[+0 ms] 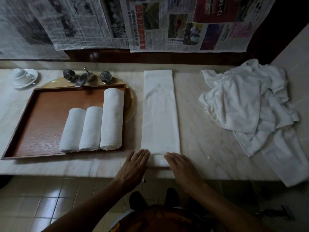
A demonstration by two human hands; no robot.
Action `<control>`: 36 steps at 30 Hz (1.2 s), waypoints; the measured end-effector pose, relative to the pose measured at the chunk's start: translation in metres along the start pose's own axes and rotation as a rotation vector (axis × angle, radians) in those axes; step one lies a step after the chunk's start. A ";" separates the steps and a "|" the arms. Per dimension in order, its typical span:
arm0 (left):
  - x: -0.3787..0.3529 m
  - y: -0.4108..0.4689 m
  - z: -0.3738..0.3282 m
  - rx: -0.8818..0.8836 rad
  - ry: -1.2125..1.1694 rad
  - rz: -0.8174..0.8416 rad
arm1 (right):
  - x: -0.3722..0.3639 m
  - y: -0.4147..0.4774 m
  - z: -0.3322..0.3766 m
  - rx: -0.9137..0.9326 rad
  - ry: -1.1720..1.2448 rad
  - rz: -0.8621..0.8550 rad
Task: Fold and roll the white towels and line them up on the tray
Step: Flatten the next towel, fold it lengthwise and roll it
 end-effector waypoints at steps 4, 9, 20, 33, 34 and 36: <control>0.001 -0.012 -0.002 -0.002 -0.193 0.017 | 0.004 -0.011 -0.002 -0.015 0.154 -0.011; 0.013 0.000 0.016 0.129 -0.460 -0.029 | 0.010 0.004 -0.022 -0.143 0.332 0.049; 0.016 0.020 0.035 0.581 -0.895 0.032 | 0.043 0.032 -0.022 -0.367 0.287 -0.064; 0.017 0.010 -0.028 0.193 -0.126 -0.138 | 0.001 -0.003 0.023 -0.182 -0.053 -0.042; 0.005 0.009 -0.033 0.140 -0.064 -0.094 | -0.001 -0.002 0.021 -0.175 -0.058 -0.041; -0.007 0.012 -0.031 0.126 -0.025 -0.029 | -0.001 0.004 0.016 -0.149 -0.059 -0.042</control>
Point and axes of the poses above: each hand's wrist, its own y-axis towards the middle knuckle, its own x-axis out of the back of the hand, z = x × y, the point moved 7 cm from there along y, towards the middle knuckle, and after that the axes turned 2 degrees about z, right-handed, at the moved point
